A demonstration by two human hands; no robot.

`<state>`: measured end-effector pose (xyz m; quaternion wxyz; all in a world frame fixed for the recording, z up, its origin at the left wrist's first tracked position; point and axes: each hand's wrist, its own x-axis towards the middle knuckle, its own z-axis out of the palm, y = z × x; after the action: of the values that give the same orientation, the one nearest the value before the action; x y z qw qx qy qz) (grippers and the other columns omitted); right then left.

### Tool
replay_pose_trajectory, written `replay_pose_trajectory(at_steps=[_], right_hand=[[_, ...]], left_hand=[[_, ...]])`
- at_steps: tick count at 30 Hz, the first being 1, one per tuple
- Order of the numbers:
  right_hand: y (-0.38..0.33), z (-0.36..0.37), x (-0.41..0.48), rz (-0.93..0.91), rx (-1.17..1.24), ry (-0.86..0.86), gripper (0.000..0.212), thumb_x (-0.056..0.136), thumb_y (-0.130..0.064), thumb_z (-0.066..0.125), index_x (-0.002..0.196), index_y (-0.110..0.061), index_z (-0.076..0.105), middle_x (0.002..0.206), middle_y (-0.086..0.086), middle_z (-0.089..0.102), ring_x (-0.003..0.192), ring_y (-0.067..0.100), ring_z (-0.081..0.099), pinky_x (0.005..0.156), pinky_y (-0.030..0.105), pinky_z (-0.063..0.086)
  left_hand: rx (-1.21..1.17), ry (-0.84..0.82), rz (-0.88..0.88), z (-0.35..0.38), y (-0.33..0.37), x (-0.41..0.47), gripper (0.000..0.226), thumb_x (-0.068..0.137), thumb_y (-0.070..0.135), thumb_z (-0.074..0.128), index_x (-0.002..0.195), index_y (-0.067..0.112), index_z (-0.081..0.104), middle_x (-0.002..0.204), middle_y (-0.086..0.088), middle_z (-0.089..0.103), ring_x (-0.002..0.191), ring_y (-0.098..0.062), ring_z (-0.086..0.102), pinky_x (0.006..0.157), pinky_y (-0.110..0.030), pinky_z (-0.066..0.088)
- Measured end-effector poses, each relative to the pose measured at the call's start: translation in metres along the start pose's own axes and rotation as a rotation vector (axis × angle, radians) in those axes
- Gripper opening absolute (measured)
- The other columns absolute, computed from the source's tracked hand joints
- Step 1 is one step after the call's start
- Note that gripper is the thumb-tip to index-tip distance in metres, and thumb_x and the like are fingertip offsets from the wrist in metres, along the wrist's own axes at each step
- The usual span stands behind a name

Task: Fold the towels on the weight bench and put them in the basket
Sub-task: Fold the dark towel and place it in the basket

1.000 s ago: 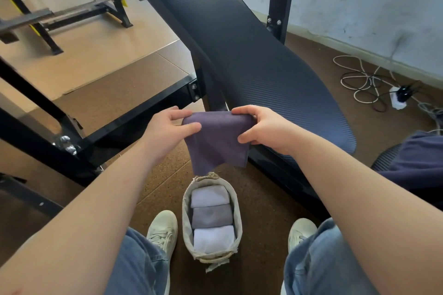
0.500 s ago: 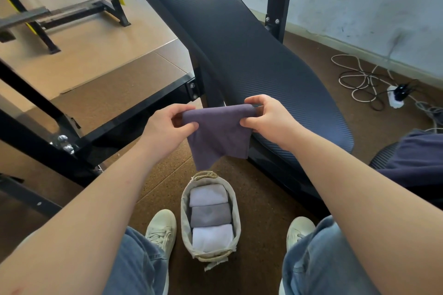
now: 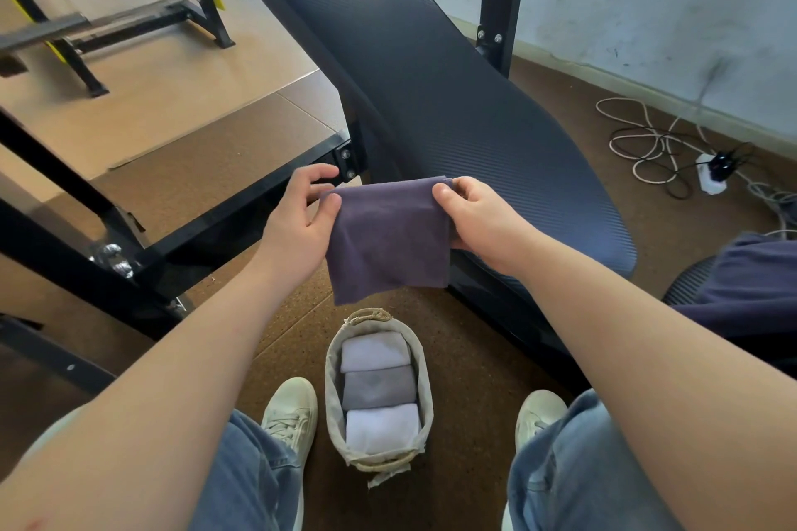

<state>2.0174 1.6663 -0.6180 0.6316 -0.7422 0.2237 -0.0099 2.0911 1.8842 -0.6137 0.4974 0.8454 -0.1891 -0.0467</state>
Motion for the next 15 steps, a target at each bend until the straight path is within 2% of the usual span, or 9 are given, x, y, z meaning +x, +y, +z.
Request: replay_pose_trajectory(at_steps=[3, 4, 6, 7, 9, 11, 12, 14, 15], right_hand=[[-0.001, -0.002, -0.003, 0.078, 0.098, -0.117, 0.047, 0.102, -0.028, 0.063, 0.145, -0.020, 0.046, 0.131, 0.007, 0.065, 0.110, 0.024, 0.070, 0.092, 0.049, 0.061], [-0.001, -0.004, -0.004, 0.086, 0.121, -0.145, 0.060, 0.099, -0.023, 0.068, 0.151, -0.023, 0.039, 0.134, 0.007, 0.062, 0.111, 0.025, 0.070, 0.093, 0.049, 0.060], [-0.001, -0.006, -0.005, 0.054, 0.126, -0.146, 0.076, 0.094, -0.014, 0.074, 0.155, -0.032, 0.032, 0.134, 0.007, 0.060, 0.111, 0.026, 0.070, 0.093, 0.049, 0.061], [-0.001, -0.006, -0.006, 0.020, 0.116, -0.114, 0.074, 0.093, -0.012, 0.073, 0.153, -0.034, 0.035, 0.131, 0.006, 0.061, 0.110, 0.025, 0.070, 0.092, 0.048, 0.061], [0.000, -0.005, -0.003, -0.085, 0.064, 0.007, 0.049, 0.095, -0.014, 0.069, 0.134, -0.038, 0.052, 0.123, 0.002, 0.063, 0.109, 0.024, 0.068, 0.091, 0.043, 0.060], [-0.003, -0.004, -0.004, -0.192, -0.053, 0.125, 0.023, 0.099, -0.018, 0.063, 0.111, -0.037, 0.065, 0.119, -0.004, 0.065, 0.105, 0.017, 0.064, 0.085, 0.028, 0.054], [-0.004, -0.004, -0.006, -0.232, -0.116, 0.147, 0.019, 0.101, -0.020, 0.062, 0.105, -0.036, 0.070, 0.122, -0.008, 0.063, 0.108, 0.012, 0.060, 0.084, 0.018, 0.048], [-0.007, -0.006, -0.008, -0.258, -0.203, 0.085, 0.020, 0.098, -0.026, 0.068, 0.116, -0.032, 0.074, 0.141, -0.010, 0.050, 0.126, 0.007, 0.049, 0.091, 0.010, 0.040], [-0.008, -0.008, -0.010, -0.254, -0.264, 0.017, 0.035, 0.092, -0.029, 0.075, 0.127, -0.030, 0.070, 0.152, -0.009, 0.040, 0.133, 0.008, 0.043, 0.099, 0.015, 0.040]], left_hand=[[0.049, 0.053, 0.018, 0.000, 0.001, 0.003, 0.020, 0.108, 0.022, 0.046, 0.114, 0.029, 0.064, 0.117, 0.009, 0.062, 0.104, -0.004, 0.055, 0.081, -0.018, 0.044], [0.054, 0.041, 0.007, 0.000, 0.000, 0.004, 0.021, 0.107, 0.022, 0.047, 0.112, 0.029, 0.066, 0.116, 0.012, 0.062, 0.109, -0.005, 0.055, 0.087, -0.019, 0.046], [0.066, -0.015, -0.015, 0.000, -0.003, 0.005, 0.024, 0.104, 0.026, 0.055, 0.124, 0.026, 0.068, 0.132, 0.013, 0.058, 0.126, -0.010, 0.051, 0.105, -0.029, 0.046], [0.072, -0.052, -0.029, -0.001, -0.004, 0.005, 0.032, 0.101, 0.029, 0.061, 0.133, 0.026, 0.065, 0.144, 0.009, 0.053, 0.134, -0.014, 0.048, 0.111, -0.038, 0.045], [0.064, -0.126, -0.074, -0.004, -0.002, 0.004, 0.053, 0.093, 0.032, 0.073, 0.144, 0.027, 0.056, 0.158, 0.004, 0.041, 0.139, -0.021, 0.046, 0.112, -0.048, 0.045], [0.065, -0.183, -0.089, -0.005, 0.003, 0.001, 0.073, 0.085, 0.029, 0.081, 0.150, 0.026, 0.048, 0.162, 0.005, 0.034, 0.142, -0.024, 0.043, 0.111, -0.050, 0.047], [0.086, -0.203, -0.088, -0.005, 0.004, 0.001, 0.082, 0.082, 0.027, 0.084, 0.153, 0.024, 0.044, 0.163, 0.005, 0.032, 0.144, -0.024, 0.041, 0.112, -0.051, 0.046], [0.179, -0.225, -0.065, -0.004, 0.007, 0.000, 0.093, 0.077, 0.028, 0.087, 0.156, 0.021, 0.038, 0.164, 0.004, 0.030, 0.147, -0.024, 0.036, 0.115, -0.048, 0.042], [0.230, -0.226, -0.051, -0.003, 0.007, -0.001, 0.095, 0.077, 0.028, 0.088, 0.156, 0.020, 0.037, 0.164, 0.002, 0.030, 0.147, -0.023, 0.035, 0.116, -0.044, 0.039]])
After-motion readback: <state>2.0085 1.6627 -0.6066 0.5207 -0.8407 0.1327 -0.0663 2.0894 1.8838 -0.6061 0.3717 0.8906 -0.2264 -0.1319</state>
